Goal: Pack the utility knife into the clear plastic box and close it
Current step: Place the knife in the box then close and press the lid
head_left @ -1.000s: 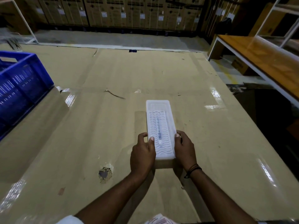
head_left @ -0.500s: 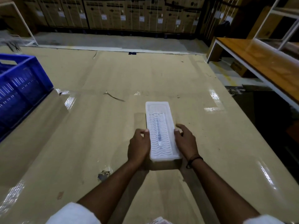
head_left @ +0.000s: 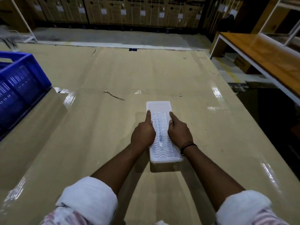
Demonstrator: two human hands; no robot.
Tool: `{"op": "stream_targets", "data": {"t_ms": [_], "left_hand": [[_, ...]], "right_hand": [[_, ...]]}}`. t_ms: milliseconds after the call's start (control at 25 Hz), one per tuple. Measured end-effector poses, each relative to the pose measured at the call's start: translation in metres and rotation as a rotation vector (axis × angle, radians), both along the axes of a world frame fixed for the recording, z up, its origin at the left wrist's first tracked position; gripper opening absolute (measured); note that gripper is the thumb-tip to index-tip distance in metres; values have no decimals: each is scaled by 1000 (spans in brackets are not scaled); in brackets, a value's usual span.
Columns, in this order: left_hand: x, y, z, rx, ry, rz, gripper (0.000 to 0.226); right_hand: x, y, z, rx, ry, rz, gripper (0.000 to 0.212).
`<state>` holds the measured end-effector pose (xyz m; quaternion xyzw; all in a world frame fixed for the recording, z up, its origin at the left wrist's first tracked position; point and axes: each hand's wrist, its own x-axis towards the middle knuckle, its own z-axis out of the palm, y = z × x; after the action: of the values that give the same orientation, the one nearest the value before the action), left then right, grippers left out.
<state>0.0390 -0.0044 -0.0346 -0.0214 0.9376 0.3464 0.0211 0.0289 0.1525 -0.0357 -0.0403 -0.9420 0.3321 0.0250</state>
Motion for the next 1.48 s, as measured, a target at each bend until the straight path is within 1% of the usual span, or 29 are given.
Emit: {"op": "stream_targets", "data": {"t_ms": [160,280,360,480,640,880,1040,1480], "left_hand": [[-8,4,-4,-171,12,24,73],[-11,2,-3,-246,110,72,59],[-23,2,4,-257,137,115,55],[-43,3,9,-329,119,109,63],[-54,2,-1,-415,111,59,72],[-59,3,-8,-430,135,73,74],[-60,3,-10,-432,114,65,74],[-63,3,-8,-372,76,68,73]], "right_hand": [[-8,0,0,95,-16,10,50],[-13,-2,2,175,-4,42,47],[-24,-4,6,201,-24,55,55],[-42,-7,13,259,-85,82,66],[-55,-11,11,261,-108,82,64],[-59,-12,3,257,-87,62,64],[-60,-12,1,262,-89,62,64],[-65,-10,0,294,-73,59,65]]}}
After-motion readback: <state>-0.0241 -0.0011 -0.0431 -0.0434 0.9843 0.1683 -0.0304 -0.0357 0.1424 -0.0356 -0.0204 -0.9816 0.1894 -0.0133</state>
